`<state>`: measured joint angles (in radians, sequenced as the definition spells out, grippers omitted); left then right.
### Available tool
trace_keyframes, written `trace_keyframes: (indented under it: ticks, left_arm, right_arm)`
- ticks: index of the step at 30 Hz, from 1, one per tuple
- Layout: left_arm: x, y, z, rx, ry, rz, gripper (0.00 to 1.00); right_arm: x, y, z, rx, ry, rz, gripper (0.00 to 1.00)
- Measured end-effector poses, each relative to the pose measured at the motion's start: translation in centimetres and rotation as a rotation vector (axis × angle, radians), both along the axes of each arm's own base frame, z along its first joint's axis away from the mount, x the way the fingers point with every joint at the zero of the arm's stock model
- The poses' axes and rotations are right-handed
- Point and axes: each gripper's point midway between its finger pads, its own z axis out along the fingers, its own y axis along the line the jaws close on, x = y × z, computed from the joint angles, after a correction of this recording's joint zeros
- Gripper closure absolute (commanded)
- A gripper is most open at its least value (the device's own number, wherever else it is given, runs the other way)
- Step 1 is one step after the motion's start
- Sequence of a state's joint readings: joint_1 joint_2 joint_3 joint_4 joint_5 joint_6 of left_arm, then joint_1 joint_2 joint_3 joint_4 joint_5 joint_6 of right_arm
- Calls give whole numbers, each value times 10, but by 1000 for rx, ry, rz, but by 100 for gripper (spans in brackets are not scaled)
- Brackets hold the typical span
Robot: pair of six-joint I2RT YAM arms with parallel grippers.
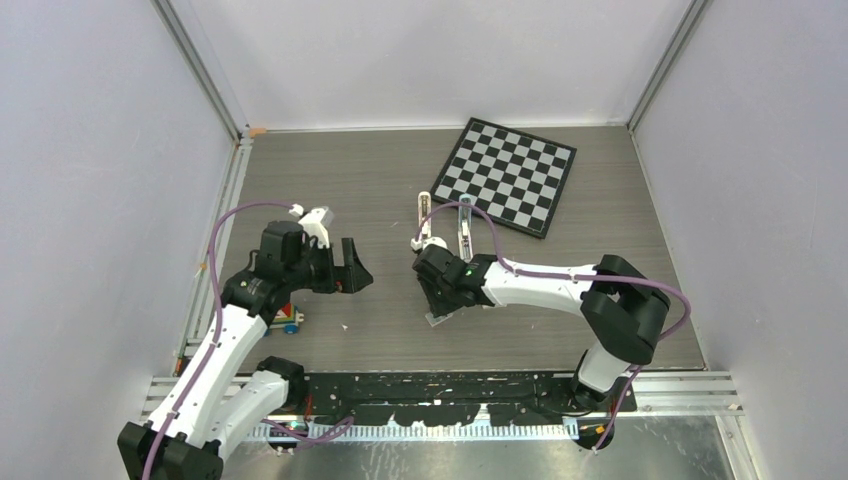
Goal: Load the staples into the stapler
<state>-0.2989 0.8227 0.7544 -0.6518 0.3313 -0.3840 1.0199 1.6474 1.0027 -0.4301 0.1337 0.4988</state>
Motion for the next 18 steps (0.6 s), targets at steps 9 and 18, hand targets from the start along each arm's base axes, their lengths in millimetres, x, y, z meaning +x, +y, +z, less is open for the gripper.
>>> trace_keyframes:
  ticks: [9,18]
  left_arm:
    - [-1,0,0,1,3,0,8]
    - [-1,0,-1,2,3,1,8]
  right_arm:
    - [1,1,-3,-8,4,1,70]
    - [0,1,-8,-26,13,5,70]
